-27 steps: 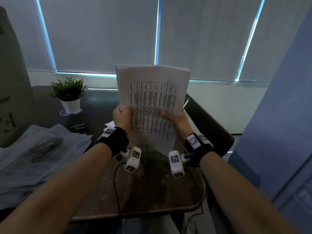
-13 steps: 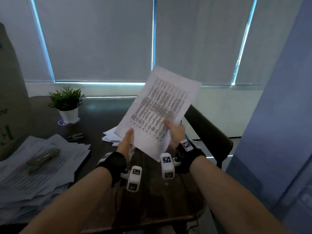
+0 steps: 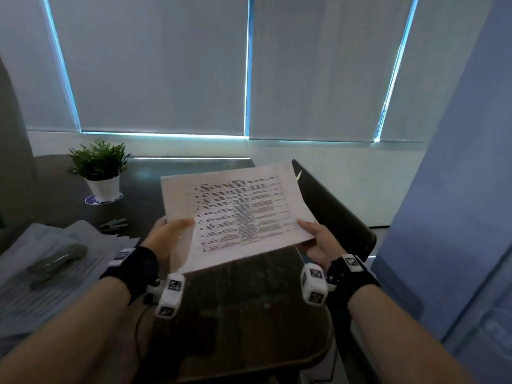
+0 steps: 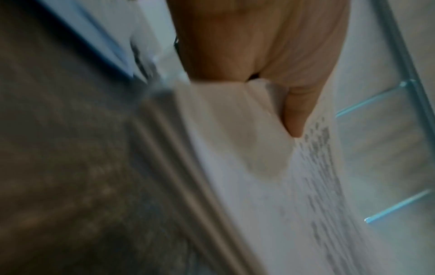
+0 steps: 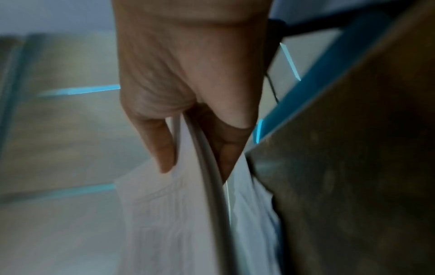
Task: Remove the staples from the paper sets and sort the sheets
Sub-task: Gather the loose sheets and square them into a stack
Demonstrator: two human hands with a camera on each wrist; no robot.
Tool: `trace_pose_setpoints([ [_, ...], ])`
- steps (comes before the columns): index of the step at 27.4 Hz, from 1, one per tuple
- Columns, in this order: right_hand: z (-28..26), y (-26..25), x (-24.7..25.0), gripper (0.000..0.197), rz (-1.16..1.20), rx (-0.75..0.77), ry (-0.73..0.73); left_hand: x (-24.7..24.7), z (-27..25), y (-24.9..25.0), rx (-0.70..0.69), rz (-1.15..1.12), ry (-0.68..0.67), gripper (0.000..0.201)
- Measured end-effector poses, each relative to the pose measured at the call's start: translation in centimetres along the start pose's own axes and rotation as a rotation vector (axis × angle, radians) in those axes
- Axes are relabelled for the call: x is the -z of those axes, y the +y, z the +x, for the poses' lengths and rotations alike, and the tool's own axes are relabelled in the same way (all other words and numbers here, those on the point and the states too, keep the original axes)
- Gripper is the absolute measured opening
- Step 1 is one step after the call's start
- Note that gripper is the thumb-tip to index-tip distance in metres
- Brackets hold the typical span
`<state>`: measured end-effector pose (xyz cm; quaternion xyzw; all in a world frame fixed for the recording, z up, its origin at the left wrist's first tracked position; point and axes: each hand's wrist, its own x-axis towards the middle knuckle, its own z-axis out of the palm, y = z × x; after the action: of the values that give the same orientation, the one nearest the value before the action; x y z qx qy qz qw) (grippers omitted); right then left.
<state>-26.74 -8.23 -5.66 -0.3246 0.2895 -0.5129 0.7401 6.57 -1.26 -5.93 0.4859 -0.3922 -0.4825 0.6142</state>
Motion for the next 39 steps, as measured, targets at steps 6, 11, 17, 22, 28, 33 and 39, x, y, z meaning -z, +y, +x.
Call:
trace_pose_setpoints([
  [6,0.7,-1.2,0.0,0.050,-0.434,0.039,-0.101,1.6,-2.6,3.0,-0.079,0.156,-0.091,0.052],
  [11,0.1,-1.0,-0.7,0.046,-0.572,0.191,-0.065,1.9,-1.9,2.5,-0.173,0.205,0.089,0.022],
  [17,-0.2,3.0,0.2,0.038,-0.577,0.136,-0.087,1.0,-2.0,-2.9,-0.024,0.133,0.334,0.030],
  [22,-0.2,2.2,-1.7,0.028,-0.427,0.183,-0.016,-1.4,-2.2,-0.2,-0.177,0.160,0.423,0.023],
  [28,0.1,3.0,0.4,0.038,-0.538,0.010,-0.085,1.1,-2.0,-1.7,0.021,0.251,0.309,0.031],
  [33,0.5,3.9,-0.3,0.037,-0.532,-0.033,-0.001,1.6,-1.6,-3.3,0.075,0.263,0.399,0.031],
  [39,0.7,4.4,0.5,0.042,-0.779,-0.152,0.125,1.8,-2.9,-2.2,0.210,0.511,0.375,0.013],
])
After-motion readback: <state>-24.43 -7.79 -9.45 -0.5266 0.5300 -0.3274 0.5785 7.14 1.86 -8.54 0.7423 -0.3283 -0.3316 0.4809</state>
